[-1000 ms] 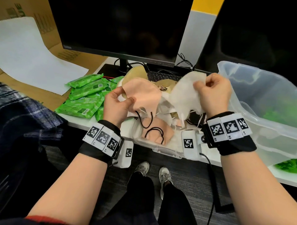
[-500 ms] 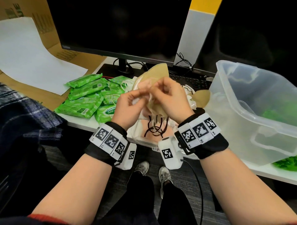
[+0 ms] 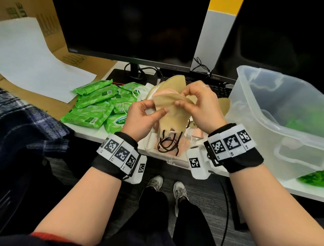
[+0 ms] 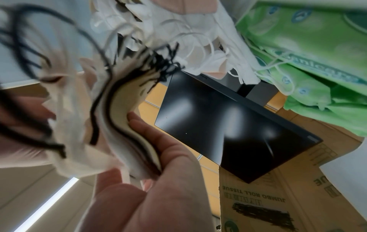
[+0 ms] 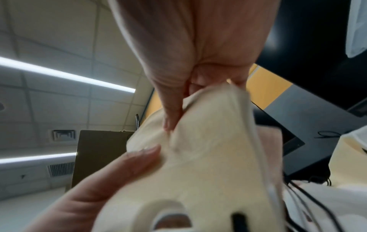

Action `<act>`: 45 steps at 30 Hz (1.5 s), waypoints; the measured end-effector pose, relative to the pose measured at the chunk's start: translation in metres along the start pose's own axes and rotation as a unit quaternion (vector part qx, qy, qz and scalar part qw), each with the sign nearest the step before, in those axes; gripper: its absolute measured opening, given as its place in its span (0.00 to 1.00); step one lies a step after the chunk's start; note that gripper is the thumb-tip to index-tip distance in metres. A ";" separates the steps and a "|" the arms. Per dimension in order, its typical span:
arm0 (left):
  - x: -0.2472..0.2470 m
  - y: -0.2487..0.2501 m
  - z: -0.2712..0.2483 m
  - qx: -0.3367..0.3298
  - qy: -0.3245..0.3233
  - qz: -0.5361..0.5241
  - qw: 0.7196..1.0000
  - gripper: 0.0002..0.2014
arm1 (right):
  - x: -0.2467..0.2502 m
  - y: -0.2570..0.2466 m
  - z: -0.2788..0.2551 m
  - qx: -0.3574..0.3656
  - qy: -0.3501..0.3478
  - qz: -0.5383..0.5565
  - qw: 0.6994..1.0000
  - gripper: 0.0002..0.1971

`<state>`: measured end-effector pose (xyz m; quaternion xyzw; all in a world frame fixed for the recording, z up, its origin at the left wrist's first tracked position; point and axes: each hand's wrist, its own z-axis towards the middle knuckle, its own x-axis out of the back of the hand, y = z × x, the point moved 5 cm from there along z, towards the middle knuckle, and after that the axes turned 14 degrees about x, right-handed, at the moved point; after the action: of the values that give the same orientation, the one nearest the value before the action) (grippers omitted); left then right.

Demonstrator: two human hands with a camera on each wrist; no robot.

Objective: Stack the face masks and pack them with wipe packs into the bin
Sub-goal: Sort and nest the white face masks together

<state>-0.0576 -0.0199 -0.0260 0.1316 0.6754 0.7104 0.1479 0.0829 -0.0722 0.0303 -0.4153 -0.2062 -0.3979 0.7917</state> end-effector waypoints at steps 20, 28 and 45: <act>-0.001 0.006 -0.002 -0.067 -0.017 -0.061 0.996 0.29 | -0.003 0.002 -0.006 -0.032 -0.030 0.022 0.999 0.15; 0.000 0.000 0.001 -0.026 -0.023 0.004 0.999 0.20 | -0.014 0.010 -0.013 -0.059 -0.094 0.073 0.991 0.16; 0.007 0.009 -0.004 -0.005 -0.012 0.047 0.999 0.21 | 0.008 0.004 0.004 -0.073 -0.166 0.016 0.983 0.03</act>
<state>-0.0653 -0.0212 -0.0176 0.1711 0.6632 0.7181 0.1233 0.0908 -0.0708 0.0355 -0.5352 -0.2982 -0.3247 0.7205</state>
